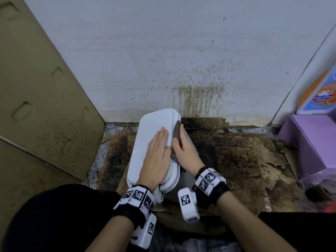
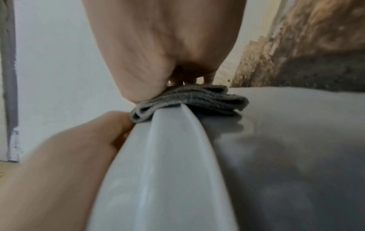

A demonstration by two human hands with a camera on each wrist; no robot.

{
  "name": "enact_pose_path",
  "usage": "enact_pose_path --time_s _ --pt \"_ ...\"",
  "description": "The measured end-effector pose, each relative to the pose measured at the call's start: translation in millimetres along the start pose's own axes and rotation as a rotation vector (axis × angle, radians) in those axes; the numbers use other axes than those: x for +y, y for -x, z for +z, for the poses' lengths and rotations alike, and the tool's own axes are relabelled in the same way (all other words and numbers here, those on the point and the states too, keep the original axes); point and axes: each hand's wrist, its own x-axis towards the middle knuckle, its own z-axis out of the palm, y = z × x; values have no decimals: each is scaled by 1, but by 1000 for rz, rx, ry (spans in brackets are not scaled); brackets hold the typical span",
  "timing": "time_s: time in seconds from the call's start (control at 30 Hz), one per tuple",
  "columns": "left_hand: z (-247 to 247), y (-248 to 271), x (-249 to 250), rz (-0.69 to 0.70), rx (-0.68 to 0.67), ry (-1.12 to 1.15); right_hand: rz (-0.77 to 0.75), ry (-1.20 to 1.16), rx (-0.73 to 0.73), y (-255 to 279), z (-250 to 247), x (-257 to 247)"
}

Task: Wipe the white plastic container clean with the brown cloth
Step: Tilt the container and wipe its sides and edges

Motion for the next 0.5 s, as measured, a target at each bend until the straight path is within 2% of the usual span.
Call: enact_pose_path --time_s 0.23,0.37,0.5 --pt "2 -1 4 -2 11 37 22 65 23 -16 -18 -14" --pt "6 0 7 15 9 47 35 -85 43 2 -16 -14" --pt "5 0 7 5 8 61 -16 -201 85 36 8 9"
